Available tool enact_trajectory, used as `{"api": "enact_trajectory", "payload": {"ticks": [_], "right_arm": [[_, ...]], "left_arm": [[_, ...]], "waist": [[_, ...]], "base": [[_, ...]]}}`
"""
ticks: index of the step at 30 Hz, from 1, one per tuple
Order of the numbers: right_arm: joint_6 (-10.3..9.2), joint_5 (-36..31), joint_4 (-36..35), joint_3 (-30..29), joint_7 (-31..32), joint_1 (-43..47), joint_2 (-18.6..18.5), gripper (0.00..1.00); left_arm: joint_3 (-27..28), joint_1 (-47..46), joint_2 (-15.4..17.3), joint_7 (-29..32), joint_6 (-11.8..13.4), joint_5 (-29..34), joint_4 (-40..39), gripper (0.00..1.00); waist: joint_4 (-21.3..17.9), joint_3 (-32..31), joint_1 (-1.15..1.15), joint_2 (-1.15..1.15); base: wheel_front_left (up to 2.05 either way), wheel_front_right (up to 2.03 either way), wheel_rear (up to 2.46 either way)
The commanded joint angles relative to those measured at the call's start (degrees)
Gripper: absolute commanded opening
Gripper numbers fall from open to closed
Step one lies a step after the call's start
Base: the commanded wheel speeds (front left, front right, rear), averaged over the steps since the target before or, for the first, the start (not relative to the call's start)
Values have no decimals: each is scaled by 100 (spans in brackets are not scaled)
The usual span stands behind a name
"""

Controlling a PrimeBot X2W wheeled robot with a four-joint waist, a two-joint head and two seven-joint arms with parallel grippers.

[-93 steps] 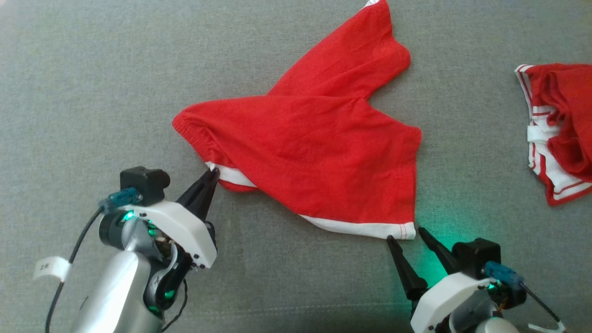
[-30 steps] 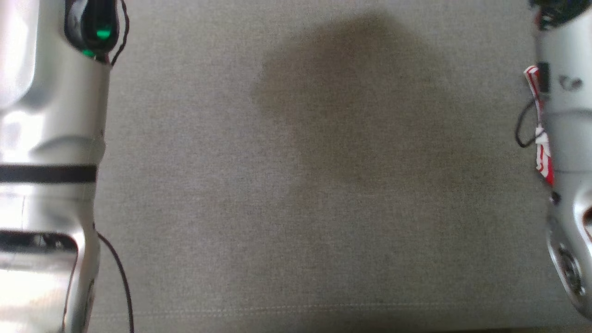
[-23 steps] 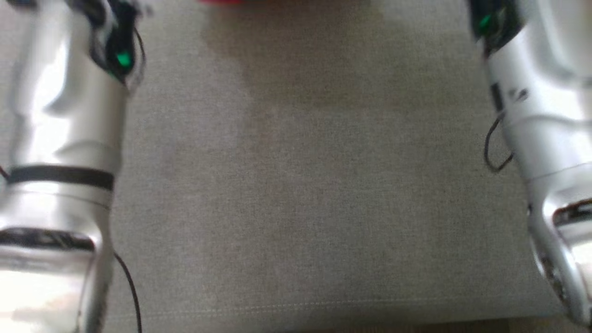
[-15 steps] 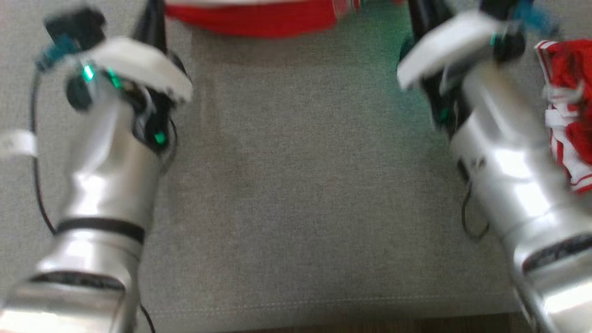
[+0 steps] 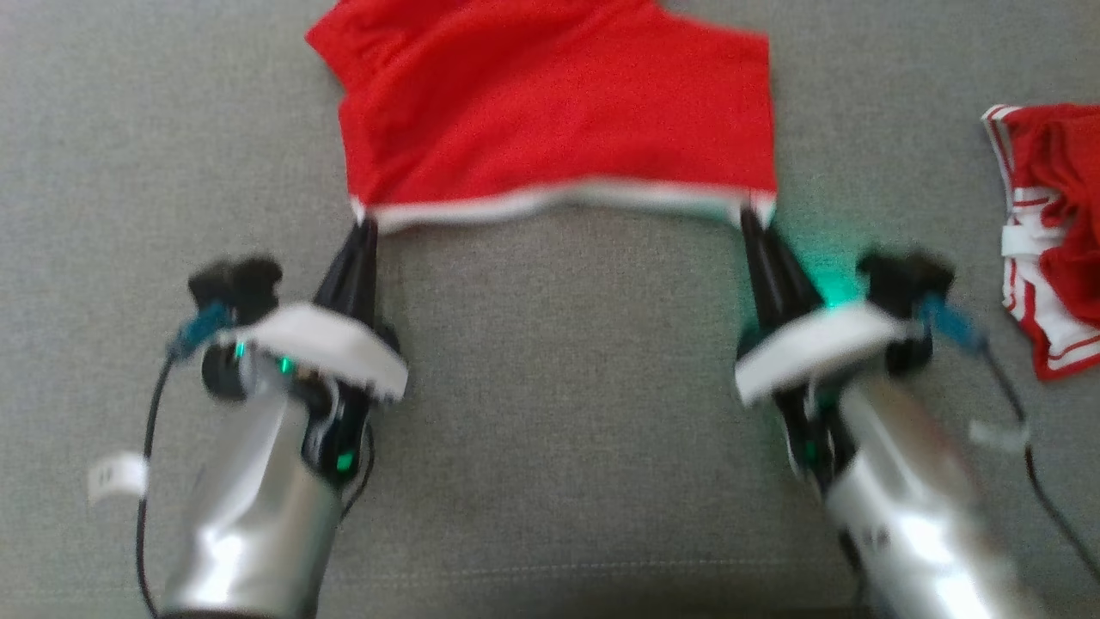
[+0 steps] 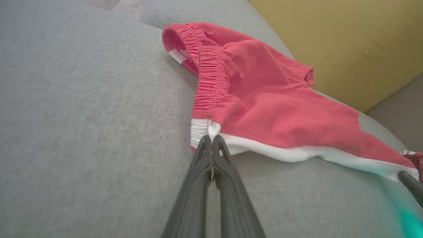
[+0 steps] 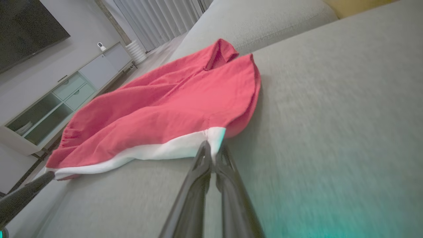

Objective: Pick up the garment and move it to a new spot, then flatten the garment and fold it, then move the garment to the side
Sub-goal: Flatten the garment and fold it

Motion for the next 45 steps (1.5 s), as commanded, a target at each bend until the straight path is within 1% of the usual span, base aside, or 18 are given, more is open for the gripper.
{"api": "enact_trajectory", "payload": {"ticks": [1, 3, 6, 10, 13, 14, 20, 23, 26, 30, 35, 39, 45], "right_arm": [[-5, -111, -355, 28, -75, 315, 70, 0], [-5, -233, -716, -99, -62, 785, 70, 0], [-5, -408, -1352, -343, 162, 1443, 48, 0], [-5, -664, -2390, -687, 773, 2338, 39, 0], [-5, -852, -3247, -948, 1310, 3013, 57, 0], [-5, -852, -3247, -948, 1310, 3013, 57, 0], [-5, -1059, -4745, -1356, 2292, 4171, 118, 0], [-5, -1097, -5291, -1475, 2661, 4555, 136, 0], [-5, -1120, -5656, -1560, 2922, 4751, 145, 0], [-5, -1135, -5817, -1687, 3102, 4747, 150, 0], [-5, -1196, -5680, -1696, 3227, 4256, 148, 0], [-5, -1203, -5343, -1656, 3261, 3524, -14, 0], [-5, -1098, -4586, -1492, 3269, 2152, -310, 0]], "left_arm": [[165, 133, 230, -52, -34, 24, -333, 0], [173, 506, 321, -52, -35, 16, -596, 0], [215, 1030, 475, -52, -35, 29, -974, 0], [228, 1662, 661, 66, 55, 9, -1518, 0], [245, 2152, 794, 304, 221, -11, -2091, 0], [245, 2152, 794, 304, 221, -11, -2091, 0], [276, 3205, 986, 969, 670, -107, -3447, 0], [279, 3668, 1072, 1285, 898, -126, -4135, 0], [288, 3986, 1147, 1535, 1053, -158, -4668, 0], [282, 4092, 1219, 1800, 1159, -194, -5052, 0], [299, 3792, 1304, 2036, 1121, -275, -5059, 0], [352, 3319, 1341, 2224, 966, -487, -4809, 0], [424, 2318, 1377, 2325, 680, -690, -4262, 0]], "waist": [[10, -127, 0, 0], [5, -267, 0, 0], [-2, -469, 0, 0], [-17, -719, 0, 0], [-47, -888, 0, 0], [-47, -888, 0, 0], [-93, -1160, 0, 0], [-103, -1241, 0, 0], [-110, -1274, 0, 0], [-73, -1246, 0, 0], [-30, -1055, 0, 0], [30, -797, 0, 0], [234, -242, 0, 0]], "base": [[0, 0, 0], [0, 0, 0], [0, 0, 0], [0, 0, 0], [0, 0, 0], [0, 0, 0], [0, 0, 0], [0, 0, 0], [0, 0, 0], [0, 0, 0], [0, 0, 0], [0, 0, 0], [0, 0, 0]]}}
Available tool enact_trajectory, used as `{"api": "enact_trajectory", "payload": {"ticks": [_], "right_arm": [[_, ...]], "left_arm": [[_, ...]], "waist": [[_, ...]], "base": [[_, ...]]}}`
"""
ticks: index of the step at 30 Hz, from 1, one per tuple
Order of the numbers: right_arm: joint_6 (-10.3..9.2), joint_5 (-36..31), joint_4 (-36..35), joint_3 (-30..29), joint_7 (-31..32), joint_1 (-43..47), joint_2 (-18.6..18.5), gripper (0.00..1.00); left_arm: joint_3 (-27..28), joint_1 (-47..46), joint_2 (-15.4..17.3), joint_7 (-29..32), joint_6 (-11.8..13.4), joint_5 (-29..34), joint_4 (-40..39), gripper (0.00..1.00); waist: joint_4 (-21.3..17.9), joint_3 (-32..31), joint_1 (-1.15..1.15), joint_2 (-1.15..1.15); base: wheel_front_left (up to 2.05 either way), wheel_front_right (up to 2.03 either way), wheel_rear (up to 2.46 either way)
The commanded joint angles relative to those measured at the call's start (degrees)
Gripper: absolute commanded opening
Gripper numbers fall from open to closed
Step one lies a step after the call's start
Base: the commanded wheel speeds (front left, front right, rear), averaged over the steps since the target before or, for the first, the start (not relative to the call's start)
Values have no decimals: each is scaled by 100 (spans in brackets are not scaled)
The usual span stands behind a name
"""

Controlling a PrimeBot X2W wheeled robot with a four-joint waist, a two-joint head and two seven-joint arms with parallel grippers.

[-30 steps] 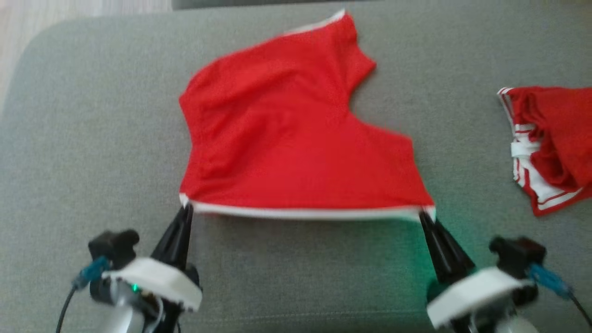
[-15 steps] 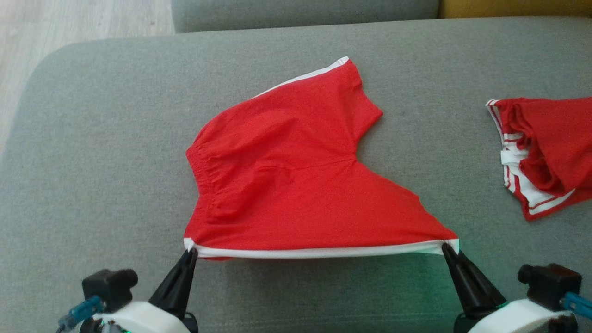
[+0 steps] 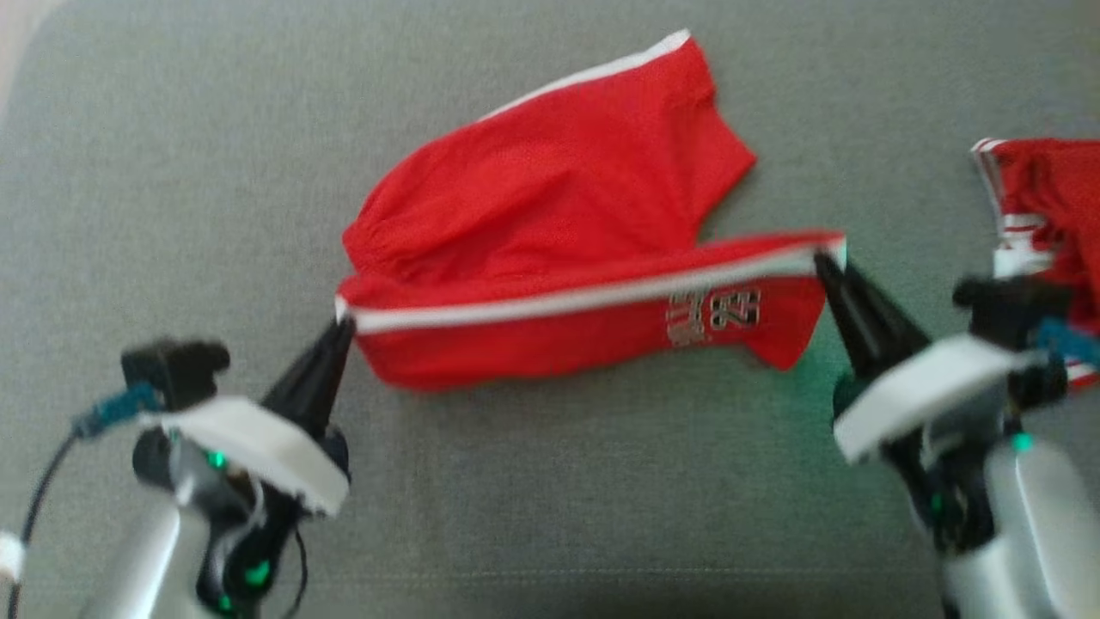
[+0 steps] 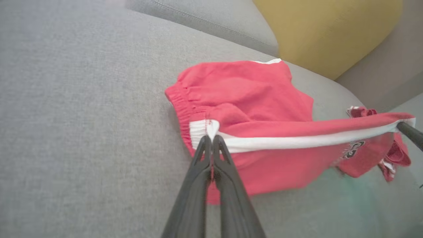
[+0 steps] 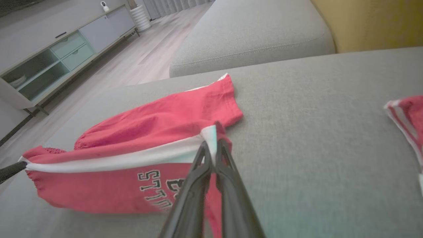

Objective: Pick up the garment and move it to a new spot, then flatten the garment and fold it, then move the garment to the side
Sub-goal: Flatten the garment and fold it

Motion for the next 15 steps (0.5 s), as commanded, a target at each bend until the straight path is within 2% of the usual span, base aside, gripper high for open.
{"api": "enact_trajectory", "payload": {"ticks": [1, 7, 15], "right_arm": [[-5, 63, -33, 94, -21, -482, -141, 0], [-5, 249, 1054, 242, -212, -1984, -293, 0], [-5, 555, 2802, 564, -602, -3701, -362, 0]], "left_arm": [[300, -432, 159, -3, -45, -67, -22, 0], [240, -1517, 44, 20, -318, -212, 659, 0], [30, -2688, -122, -14, -563, -340, 1575, 0]], "waist": [[166, 327, 0, 0], [356, 763, 0, 0], [561, 1120, 0, 0]], "base": [[0, 0, 0], [0, 0, 0], [0, 0, 0]]}}
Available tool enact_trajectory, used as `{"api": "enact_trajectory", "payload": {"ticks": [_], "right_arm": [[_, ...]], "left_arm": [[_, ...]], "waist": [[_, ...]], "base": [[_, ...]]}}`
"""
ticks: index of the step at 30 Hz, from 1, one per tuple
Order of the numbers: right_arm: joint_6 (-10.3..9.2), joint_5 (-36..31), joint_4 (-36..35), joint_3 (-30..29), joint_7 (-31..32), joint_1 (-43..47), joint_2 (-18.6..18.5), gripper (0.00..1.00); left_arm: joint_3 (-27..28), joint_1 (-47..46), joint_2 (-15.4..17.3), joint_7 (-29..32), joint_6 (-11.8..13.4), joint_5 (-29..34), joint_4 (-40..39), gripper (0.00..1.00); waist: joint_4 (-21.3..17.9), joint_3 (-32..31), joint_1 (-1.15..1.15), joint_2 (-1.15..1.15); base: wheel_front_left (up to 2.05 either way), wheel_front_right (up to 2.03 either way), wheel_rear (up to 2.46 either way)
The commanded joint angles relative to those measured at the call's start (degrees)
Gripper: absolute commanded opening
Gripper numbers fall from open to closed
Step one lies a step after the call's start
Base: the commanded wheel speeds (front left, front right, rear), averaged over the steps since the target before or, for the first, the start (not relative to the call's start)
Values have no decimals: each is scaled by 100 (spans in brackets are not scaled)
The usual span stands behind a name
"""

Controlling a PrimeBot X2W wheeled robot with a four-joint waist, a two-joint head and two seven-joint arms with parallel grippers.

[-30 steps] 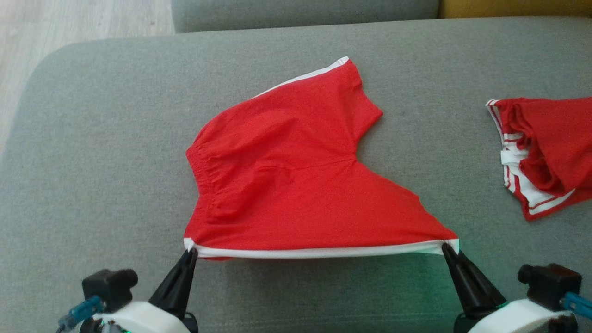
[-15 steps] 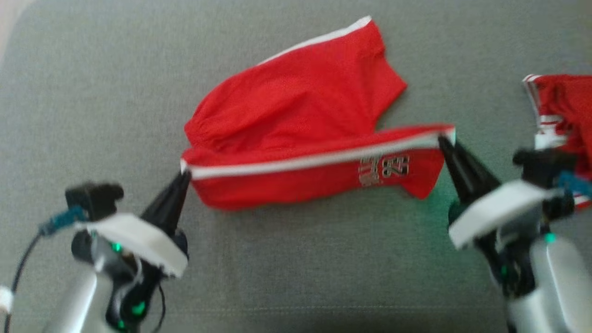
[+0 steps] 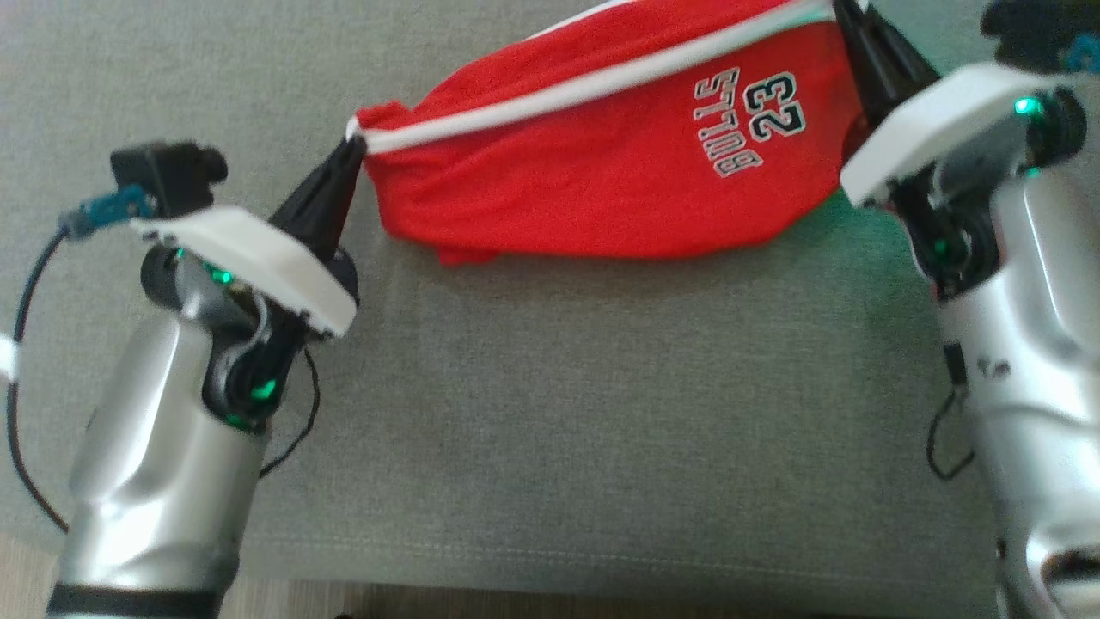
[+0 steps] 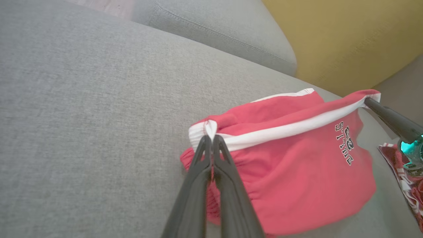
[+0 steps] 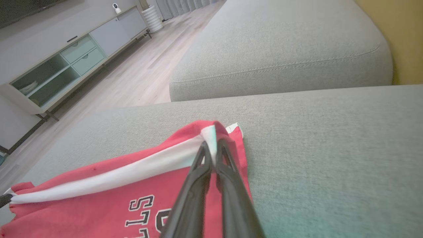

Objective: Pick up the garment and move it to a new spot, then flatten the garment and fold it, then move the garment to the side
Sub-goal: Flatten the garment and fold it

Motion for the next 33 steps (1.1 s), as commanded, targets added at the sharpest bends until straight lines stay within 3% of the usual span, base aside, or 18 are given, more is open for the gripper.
{"api": "enact_trajectory", "payload": {"ticks": [1, 11, 12, 13, 14, 19, 22, 26, 33], "right_arm": [[-5, 53, 57, 144, -118, -295, -23, 0], [-5, 383, 1688, 673, -778, -1426, 6, 0], [-5, 429, 1805, 740, -821, -1489, 26, 9], [-5, 457, 1911, 802, -889, -1545, 34, 50], [-5, 472, 2009, 862, -974, -1591, 38, 100], [-5, 476, 2244, 1161, -1717, -1639, 52, 100], [-5, 396, 2244, 1302, -2296, -1524, 27, 100], [-5, 101, 2059, 1320, -2726, -1254, -51, 100], [-5, -665, 912, 610, -2814, -308, 9, 100]], "left_arm": [[184, -331, 146, -38, -25, -43, -17, 0], [-150, -1236, -32, -229, -134, -326, 1186, 0], [-193, -1299, -38, -252, -137, -352, 1287, 4], [-237, -1351, -47, -278, -140, -381, 1380, 47], [-284, -1396, -52, -320, -141, -399, 1460, 100], [-482, -1443, -42, -805, -144, -332, 1687, 100], [-482, -1339, 5, -1411, -109, -113, 1686, 100], [-433, -1080, 72, -2171, 201, 281, 1509, 100], [85, -421, 98, -2396, 627, 944, 339, 100]], "waist": [[91, 120, 0, 0], [139, 287, 0, 0], [135, 298, 0, 0], [131, 301, 0, 0], [127, 302, 0, 0], [102, 261, 0, 0], [68, 180, 0, 0], [4, 42, 0, 0], [-149, -215, 0, 0]], "base": [[0, 0, 0], [0, 0, 0], [0, 0, 0], [0, 0, 0], [0, 0, 0], [0, 0, 0], [0, 0, 0], [0, 0, 0], [0, 0, 0]]}}
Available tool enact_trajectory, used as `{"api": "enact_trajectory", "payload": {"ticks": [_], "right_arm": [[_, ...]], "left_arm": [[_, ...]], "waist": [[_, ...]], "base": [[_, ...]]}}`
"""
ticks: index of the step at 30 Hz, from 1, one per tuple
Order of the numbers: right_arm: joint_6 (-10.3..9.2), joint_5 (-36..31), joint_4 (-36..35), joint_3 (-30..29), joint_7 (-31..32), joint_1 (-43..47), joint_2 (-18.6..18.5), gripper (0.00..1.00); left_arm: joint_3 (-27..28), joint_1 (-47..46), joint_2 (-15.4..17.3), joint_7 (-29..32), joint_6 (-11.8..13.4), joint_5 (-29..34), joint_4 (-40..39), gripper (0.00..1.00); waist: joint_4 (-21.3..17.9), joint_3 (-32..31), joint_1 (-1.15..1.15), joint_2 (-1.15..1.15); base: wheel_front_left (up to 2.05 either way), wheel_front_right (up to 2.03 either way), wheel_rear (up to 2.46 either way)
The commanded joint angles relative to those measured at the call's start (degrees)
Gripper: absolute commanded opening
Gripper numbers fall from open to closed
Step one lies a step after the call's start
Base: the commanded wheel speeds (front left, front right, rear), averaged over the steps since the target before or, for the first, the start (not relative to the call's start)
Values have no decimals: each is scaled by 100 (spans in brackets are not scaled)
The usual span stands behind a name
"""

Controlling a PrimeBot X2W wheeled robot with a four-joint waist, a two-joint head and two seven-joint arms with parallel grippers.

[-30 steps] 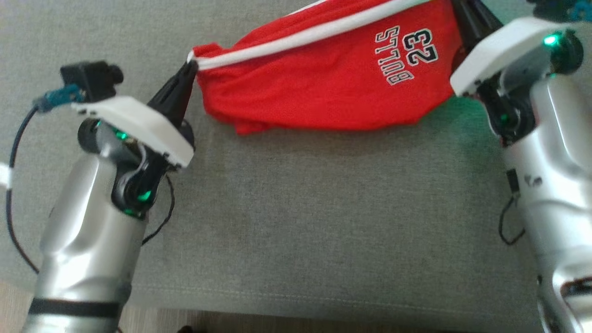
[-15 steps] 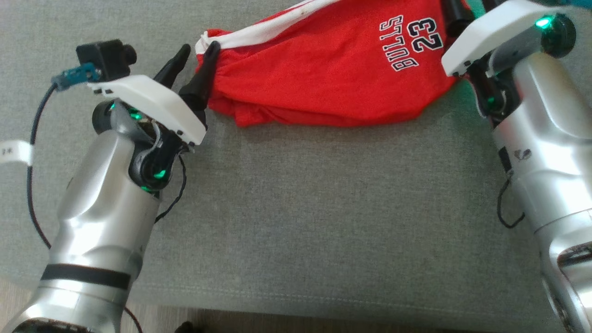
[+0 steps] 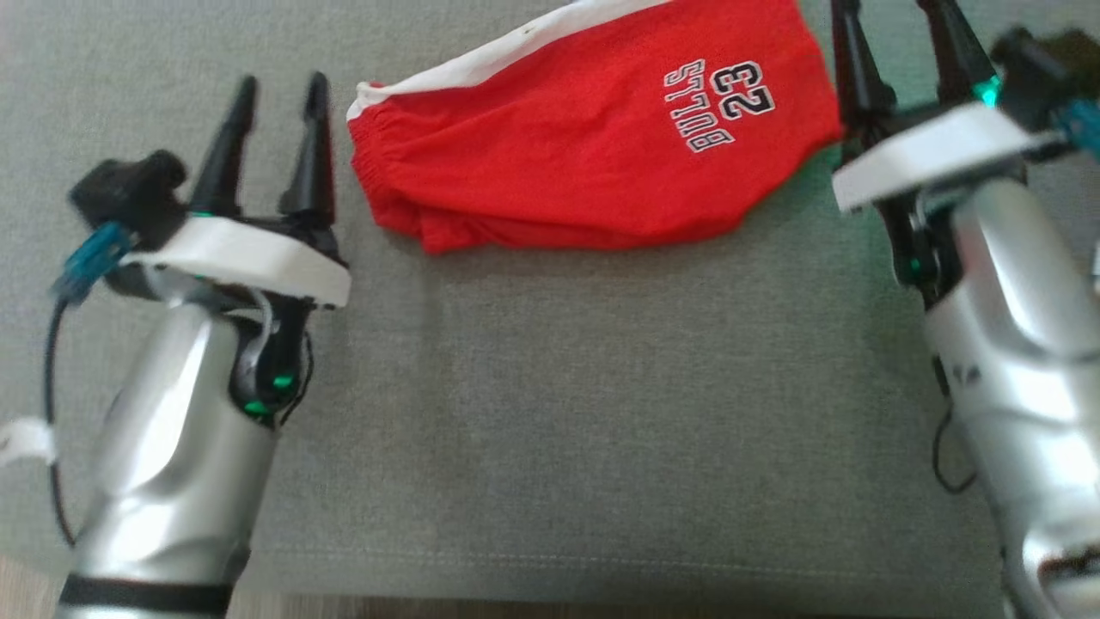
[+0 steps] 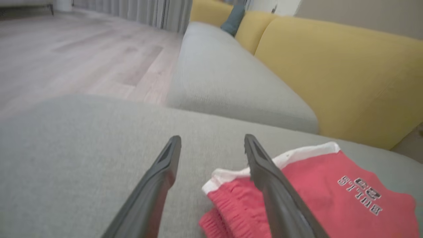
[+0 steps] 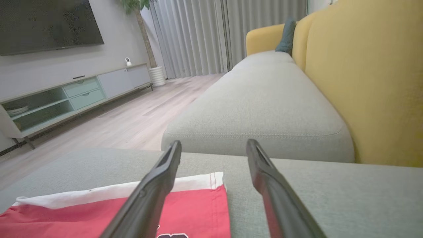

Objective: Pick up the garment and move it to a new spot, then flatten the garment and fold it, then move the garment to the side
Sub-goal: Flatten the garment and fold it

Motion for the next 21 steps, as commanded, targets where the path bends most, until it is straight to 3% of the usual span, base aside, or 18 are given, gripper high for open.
{"api": "enact_trajectory", "payload": {"ticks": [1, 8, 21], "right_arm": [[-5, -198, -468, -99, -58, 296, 161, 100], [-5, -727, -1561, -604, -44, 1574, 412, 100], [-5, -1064, -2820, -1155, 503, 3002, 728, 100]], "left_arm": [[373, 74, 186, -67, 46, 197, -507, 100], [796, 1022, 43, -70, 89, 848, -1433, 100], [1039, 1768, -220, -70, -42, 1463, -1577, 100]], "waist": [[-75, -99, 0, 0], [-220, -377, 0, 0], [-255, -594, 0, 0]], "base": [[0, 0, 0], [0, 0, 0], [0, 0, 0]]}}
